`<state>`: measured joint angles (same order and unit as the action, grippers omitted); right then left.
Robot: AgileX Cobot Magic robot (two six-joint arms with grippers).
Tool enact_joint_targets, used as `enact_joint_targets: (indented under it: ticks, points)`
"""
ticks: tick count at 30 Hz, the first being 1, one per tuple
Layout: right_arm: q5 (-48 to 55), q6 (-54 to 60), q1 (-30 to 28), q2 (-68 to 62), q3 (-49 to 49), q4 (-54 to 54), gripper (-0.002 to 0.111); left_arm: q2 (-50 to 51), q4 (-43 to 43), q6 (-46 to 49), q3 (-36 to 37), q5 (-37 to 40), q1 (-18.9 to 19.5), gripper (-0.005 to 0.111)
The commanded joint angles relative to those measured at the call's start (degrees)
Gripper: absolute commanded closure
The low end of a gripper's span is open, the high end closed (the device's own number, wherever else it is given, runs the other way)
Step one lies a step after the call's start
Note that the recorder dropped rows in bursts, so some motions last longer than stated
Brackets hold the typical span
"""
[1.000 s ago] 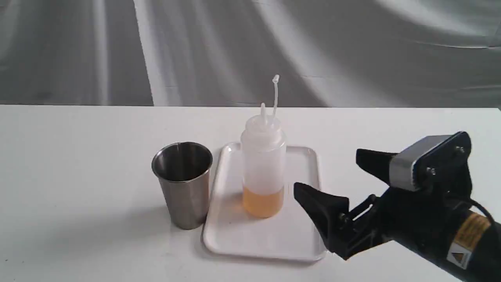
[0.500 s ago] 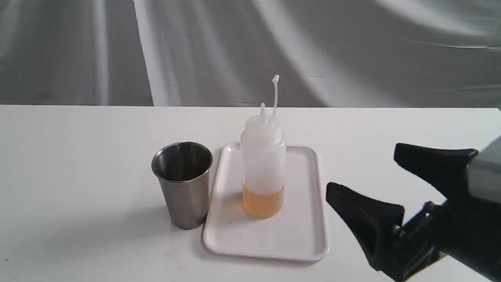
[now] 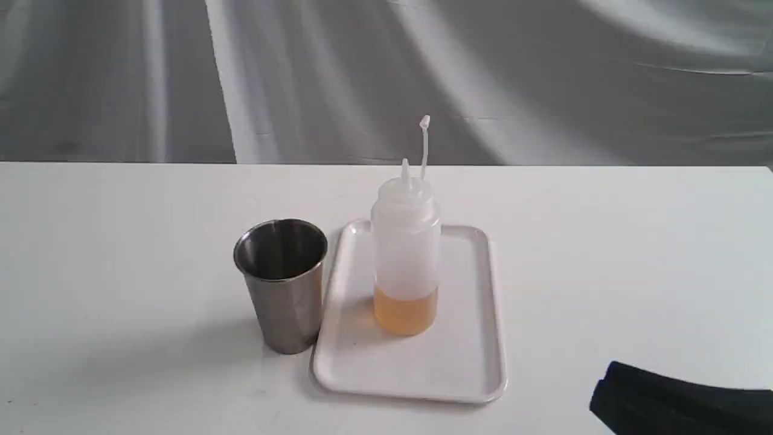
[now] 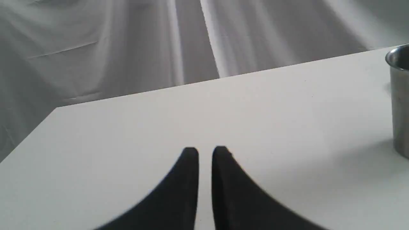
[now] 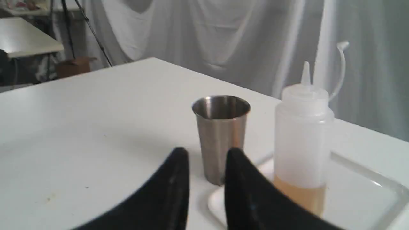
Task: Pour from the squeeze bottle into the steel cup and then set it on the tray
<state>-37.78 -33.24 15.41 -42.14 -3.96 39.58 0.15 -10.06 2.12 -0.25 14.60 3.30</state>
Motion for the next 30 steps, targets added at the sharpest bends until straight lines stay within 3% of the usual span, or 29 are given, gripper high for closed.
enact_joint_targets:
  ticks: [1, 10, 30]
  points:
    - [-1.9, -2.0, 0.0, 3.7, 1.5, 0.9, 0.108, -0.1, 0.0, -0.2, 0.3, -0.7, 0.1, 0.098]
    - [-0.4, -5.3, 0.0, 9.7, 4.0, 0.7, 0.108, -0.1, 0.0, -0.4, 0.3, -0.7, 0.1, 0.098]
    - [3.6, -5.3, 0.0, 9.9, 4.0, -11.8, 0.108, -0.1, 0.0, -0.4, 0.3, -0.7, 0.1, 0.098]
